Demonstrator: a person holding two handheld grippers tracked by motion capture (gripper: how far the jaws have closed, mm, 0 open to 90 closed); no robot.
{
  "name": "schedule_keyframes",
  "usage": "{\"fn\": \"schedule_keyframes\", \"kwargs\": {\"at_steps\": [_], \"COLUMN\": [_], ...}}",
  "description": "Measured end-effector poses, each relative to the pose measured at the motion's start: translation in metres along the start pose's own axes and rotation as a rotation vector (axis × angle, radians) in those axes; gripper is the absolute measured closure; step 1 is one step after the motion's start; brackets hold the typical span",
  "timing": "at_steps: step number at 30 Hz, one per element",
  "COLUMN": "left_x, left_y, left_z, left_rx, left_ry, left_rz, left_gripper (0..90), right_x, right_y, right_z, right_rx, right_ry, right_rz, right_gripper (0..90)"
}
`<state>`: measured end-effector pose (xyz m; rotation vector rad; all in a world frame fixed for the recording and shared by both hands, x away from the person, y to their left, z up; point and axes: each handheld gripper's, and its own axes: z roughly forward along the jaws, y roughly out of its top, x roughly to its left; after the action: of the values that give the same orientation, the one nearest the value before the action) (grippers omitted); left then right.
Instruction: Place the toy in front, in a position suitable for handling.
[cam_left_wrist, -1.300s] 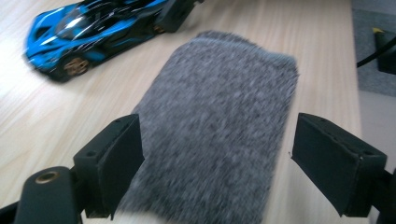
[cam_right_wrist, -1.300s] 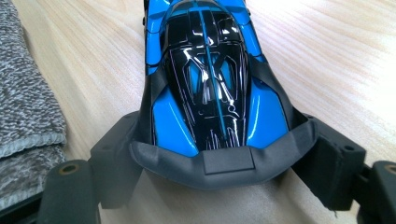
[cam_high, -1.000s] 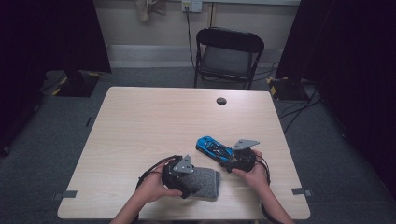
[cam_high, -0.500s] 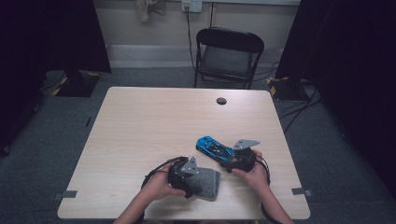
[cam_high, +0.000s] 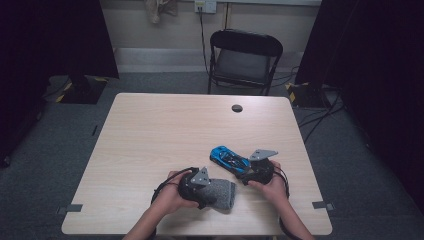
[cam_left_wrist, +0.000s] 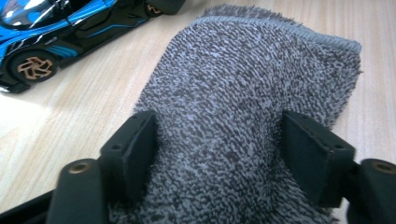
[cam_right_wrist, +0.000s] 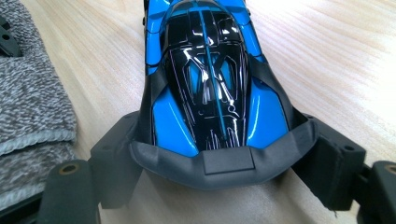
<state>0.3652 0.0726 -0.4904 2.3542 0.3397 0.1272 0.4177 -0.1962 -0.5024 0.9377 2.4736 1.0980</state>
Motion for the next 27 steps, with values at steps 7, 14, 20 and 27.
{"fn": "schedule_keyframes", "kwargs": {"at_steps": [7,14,20,27], "left_x": [-0.001,-0.004,0.000,0.013], "left_y": [0.004,0.006,0.004,0.007], "left_z": [-0.003,-0.005,-0.013,-0.039], "left_rx": [0.030,0.038,0.015,-0.039], "left_ry": [0.053,0.121,0.118,0.135], "left_rz": [-0.056,-0.170,-0.239,-0.335], "left_gripper": [49.8,66.1,70.2,71.0], "right_x": [0.000,0.000,0.000,0.000], "right_y": [0.000,0.000,0.000,0.000], "right_z": [0.000,0.000,0.000,0.000], "right_rx": [0.000,0.000,0.000,0.000], "right_ry": [0.000,-0.001,0.000,0.001], "right_rz": [0.000,0.000,0.000,0.000], "right_gripper": [23.4,23.4,23.4,23.4]}}
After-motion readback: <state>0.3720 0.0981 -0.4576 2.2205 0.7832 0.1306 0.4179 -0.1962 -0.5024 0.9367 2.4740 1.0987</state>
